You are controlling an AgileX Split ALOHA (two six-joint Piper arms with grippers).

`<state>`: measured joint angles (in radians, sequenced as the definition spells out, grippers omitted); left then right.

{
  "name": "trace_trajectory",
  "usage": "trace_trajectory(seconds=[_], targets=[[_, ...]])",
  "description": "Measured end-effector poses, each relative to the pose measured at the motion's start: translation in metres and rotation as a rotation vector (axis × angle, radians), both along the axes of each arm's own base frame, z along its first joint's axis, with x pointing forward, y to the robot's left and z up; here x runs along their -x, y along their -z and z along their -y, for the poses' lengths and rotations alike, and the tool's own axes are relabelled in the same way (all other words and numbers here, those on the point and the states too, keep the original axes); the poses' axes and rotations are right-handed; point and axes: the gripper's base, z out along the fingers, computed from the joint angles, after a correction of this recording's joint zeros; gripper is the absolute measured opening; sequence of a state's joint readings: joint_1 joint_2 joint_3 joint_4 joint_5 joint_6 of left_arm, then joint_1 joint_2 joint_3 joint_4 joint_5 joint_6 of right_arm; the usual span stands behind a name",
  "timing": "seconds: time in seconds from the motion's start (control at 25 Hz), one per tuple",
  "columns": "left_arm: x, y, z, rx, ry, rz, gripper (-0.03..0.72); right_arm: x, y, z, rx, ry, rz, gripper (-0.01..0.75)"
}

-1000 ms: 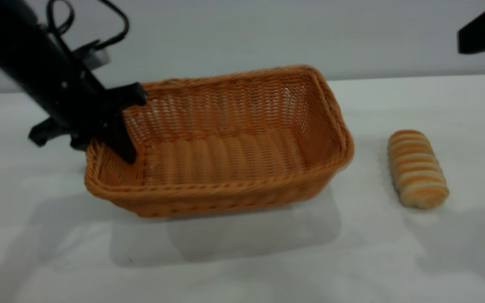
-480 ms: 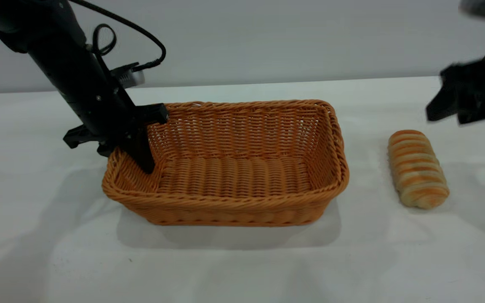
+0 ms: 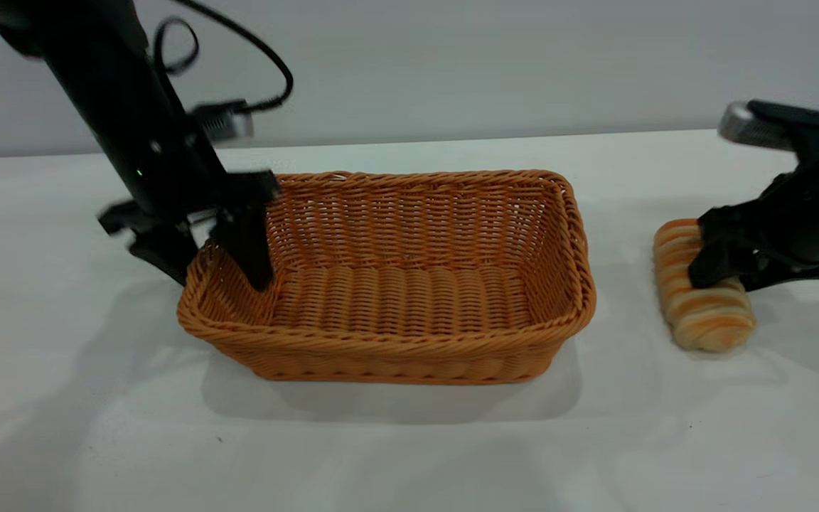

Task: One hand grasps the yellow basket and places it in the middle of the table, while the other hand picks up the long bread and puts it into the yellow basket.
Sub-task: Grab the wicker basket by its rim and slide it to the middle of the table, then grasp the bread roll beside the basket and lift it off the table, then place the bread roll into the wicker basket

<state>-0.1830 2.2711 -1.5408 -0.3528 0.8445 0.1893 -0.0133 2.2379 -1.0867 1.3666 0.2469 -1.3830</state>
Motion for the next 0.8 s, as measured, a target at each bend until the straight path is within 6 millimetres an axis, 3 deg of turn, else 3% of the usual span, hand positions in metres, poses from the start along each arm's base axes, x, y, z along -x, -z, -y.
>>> trace_trajectory(seconds=[0.08, 0.2, 0.28, 0.4, 0.48, 0.6, 0.72, 0.8], targets=[[0.002, -0.023, -0.002, -0.016, 0.026, 0.027, 0.666, -0.002, 0.004, -0.006, 0.031, -0.030, 0.002, 0.434], [0.007, -0.066, -0.006, -0.035, 0.047, 0.091, 0.652, -0.002, 0.005, -0.011, 0.064, -0.057, 0.009, 0.175], [0.013, -0.094, -0.008, -0.044, 0.052, 0.135, 0.628, -0.002, 0.003, -0.012, 0.071, -0.073, 0.013, 0.073], [0.028, -0.142, -0.013, -0.051, 0.068, 0.208, 0.592, -0.003, -0.009, -0.010, 0.069, -0.130, 0.036, 0.057], [0.043, -0.177, -0.017, -0.055, 0.078, 0.268, 0.581, -0.003, -0.034, -0.010, 0.046, -0.175, 0.072, 0.057], [0.069, -0.223, -0.023, -0.058, 0.089, 0.347, 0.578, 0.000, -0.087, -0.019, -0.029, -0.208, 0.129, 0.056], [0.098, -0.262, -0.030, -0.073, 0.097, 0.423, 0.578, 0.010, -0.128, -0.051, -0.074, -0.294, 0.191, 0.053], [0.116, -0.282, -0.035, -0.088, 0.090, 0.466, 0.578, 0.017, -0.135, -0.083, -0.077, -0.366, 0.215, 0.055]])
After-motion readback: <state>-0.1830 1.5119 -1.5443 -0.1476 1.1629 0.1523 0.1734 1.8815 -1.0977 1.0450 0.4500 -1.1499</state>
